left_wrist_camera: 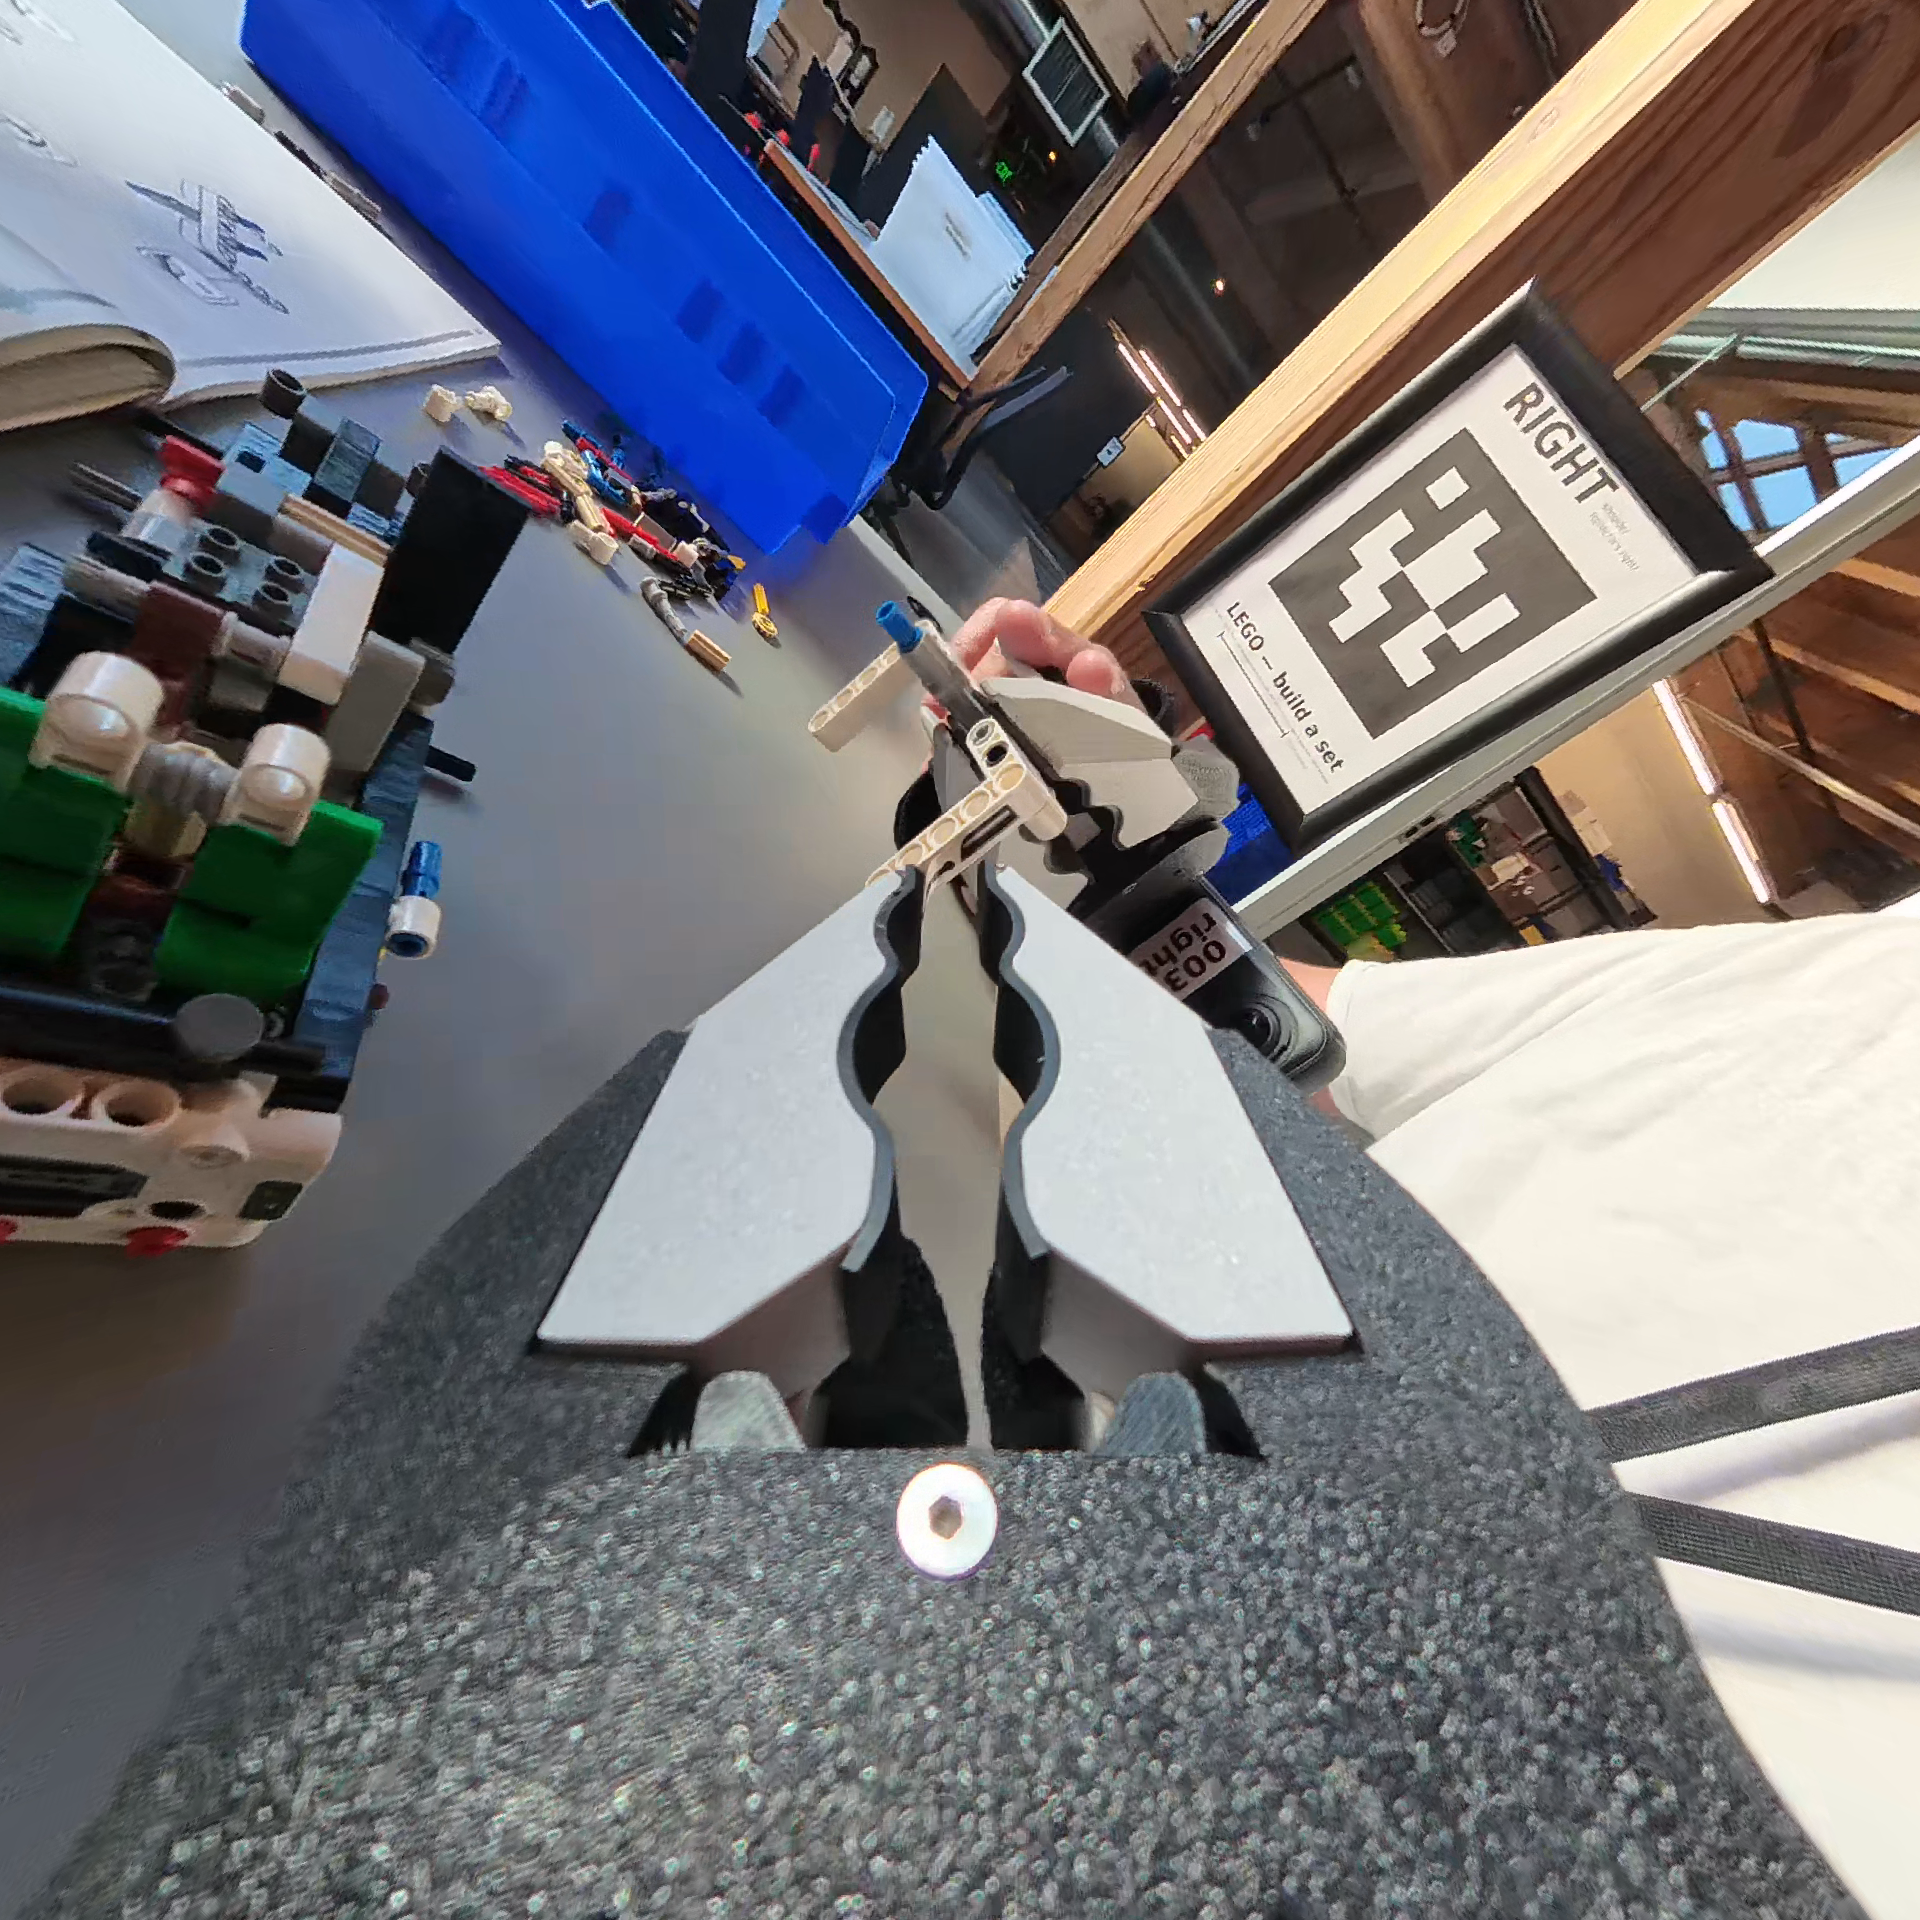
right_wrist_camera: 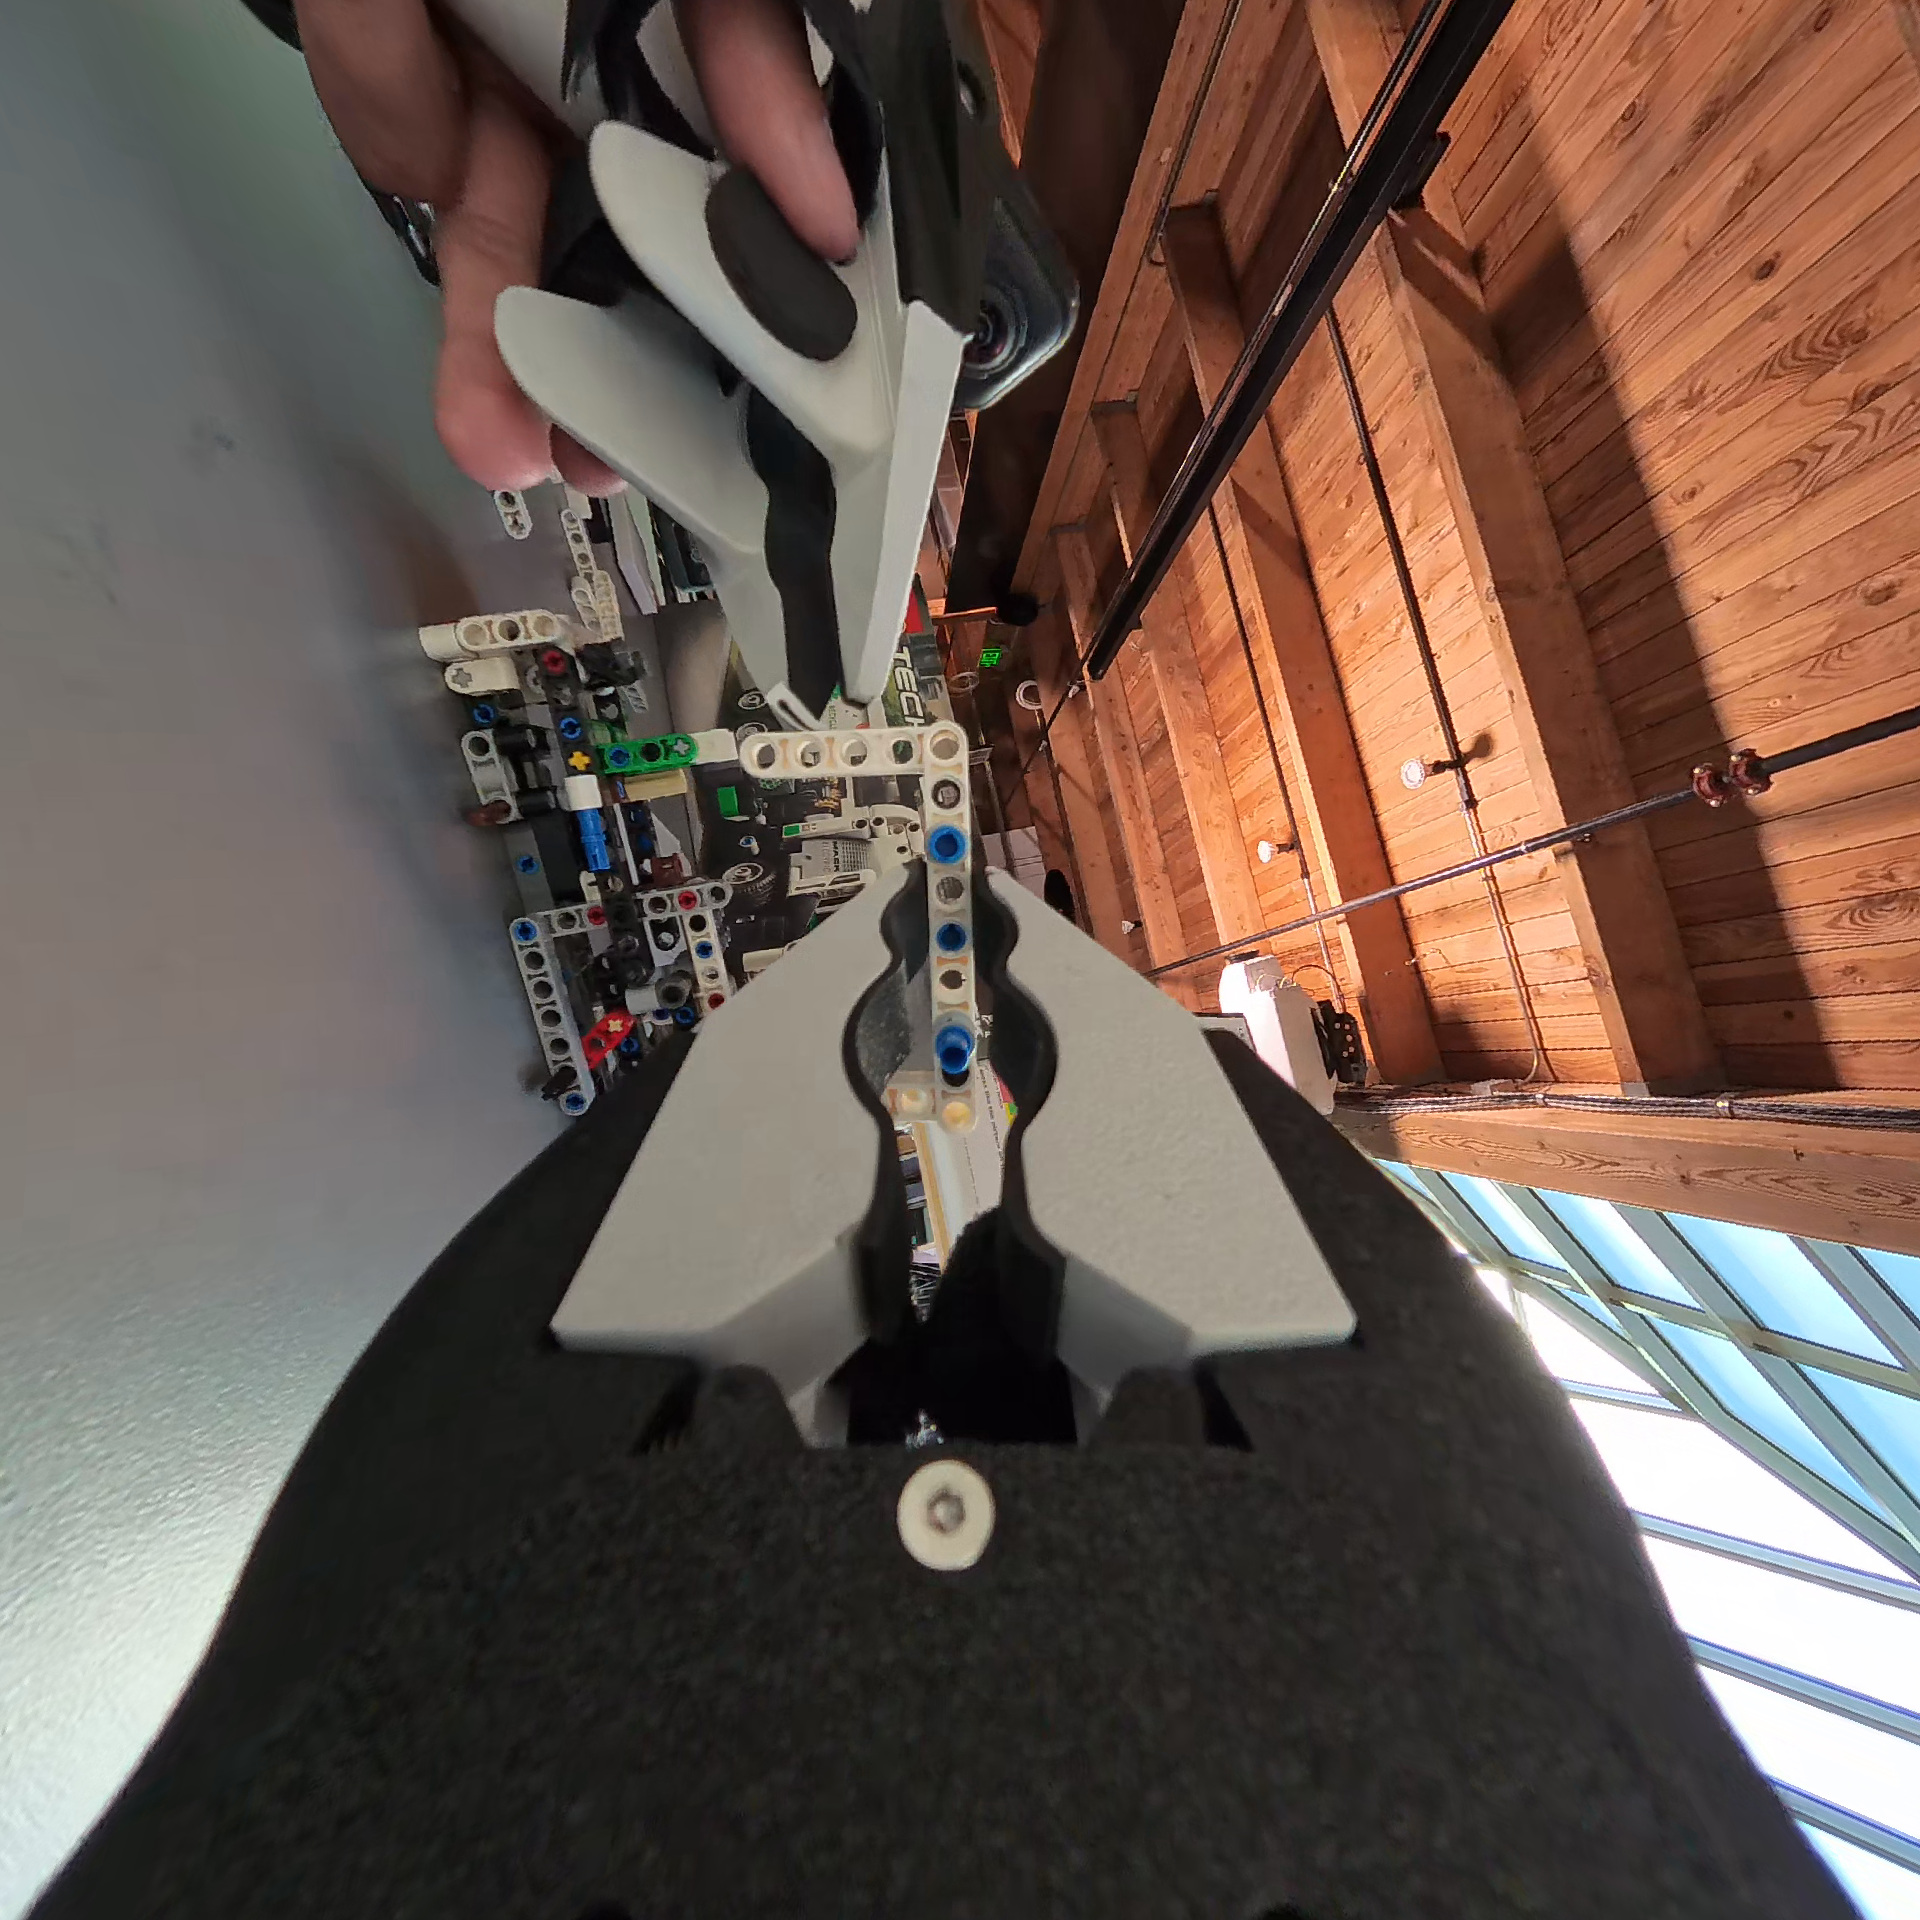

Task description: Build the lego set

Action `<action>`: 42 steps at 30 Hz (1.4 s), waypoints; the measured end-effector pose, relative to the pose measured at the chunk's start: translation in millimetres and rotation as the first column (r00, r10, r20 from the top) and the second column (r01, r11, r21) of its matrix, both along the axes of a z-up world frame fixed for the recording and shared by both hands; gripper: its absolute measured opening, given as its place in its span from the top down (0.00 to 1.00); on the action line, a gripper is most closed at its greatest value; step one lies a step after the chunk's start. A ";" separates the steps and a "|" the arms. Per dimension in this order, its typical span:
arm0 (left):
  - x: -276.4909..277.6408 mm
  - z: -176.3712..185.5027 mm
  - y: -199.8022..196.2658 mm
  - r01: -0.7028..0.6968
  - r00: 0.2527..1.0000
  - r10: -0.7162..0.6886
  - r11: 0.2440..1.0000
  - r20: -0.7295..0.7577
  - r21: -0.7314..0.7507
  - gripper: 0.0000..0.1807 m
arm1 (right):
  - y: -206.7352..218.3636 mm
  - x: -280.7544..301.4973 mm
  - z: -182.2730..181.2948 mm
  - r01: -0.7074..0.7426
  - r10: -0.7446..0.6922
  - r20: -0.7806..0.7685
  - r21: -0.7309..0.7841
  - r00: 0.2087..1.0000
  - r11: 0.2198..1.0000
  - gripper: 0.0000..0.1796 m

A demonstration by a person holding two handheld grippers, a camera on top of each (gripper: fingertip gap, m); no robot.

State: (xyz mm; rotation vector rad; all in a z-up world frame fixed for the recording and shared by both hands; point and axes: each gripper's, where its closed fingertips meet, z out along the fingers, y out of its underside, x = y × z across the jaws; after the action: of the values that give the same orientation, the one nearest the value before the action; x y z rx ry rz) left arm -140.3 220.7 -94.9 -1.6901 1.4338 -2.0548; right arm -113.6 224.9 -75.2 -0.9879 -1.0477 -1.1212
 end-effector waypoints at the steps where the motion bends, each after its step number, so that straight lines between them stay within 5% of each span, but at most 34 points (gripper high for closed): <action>1: 0.4 -0.4 -0.1 -0.006 1.000 0.006 1.000 0.002 0.025 0.96 | 0.0 0.2 -0.1 0.001 -0.001 0.000 -0.001 1.000 1.000 0.97; 17: 4.2 -4.5 -4.0 -0.104 0.993 0.075 0.909 0.086 0.404 0.87 | 1.2 3.0 -1.9 0.005 -0.005 -0.019 -0.019 1.000 1.000 0.97; 42: 2.7 8.4 -22.6 -0.103 0.985 0.040 0.913 0.165 0.394 0.71 | -4.3 4.2 7.9 -0.067 0.065 -0.145 -0.015 0.987 0.998 0.97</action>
State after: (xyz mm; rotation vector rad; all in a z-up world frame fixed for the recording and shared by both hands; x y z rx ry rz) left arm -137.6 198.1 -86.5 -1.3648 1.5808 -1.6621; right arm -109.4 220.5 -67.3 -1.0275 -0.9692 -0.9720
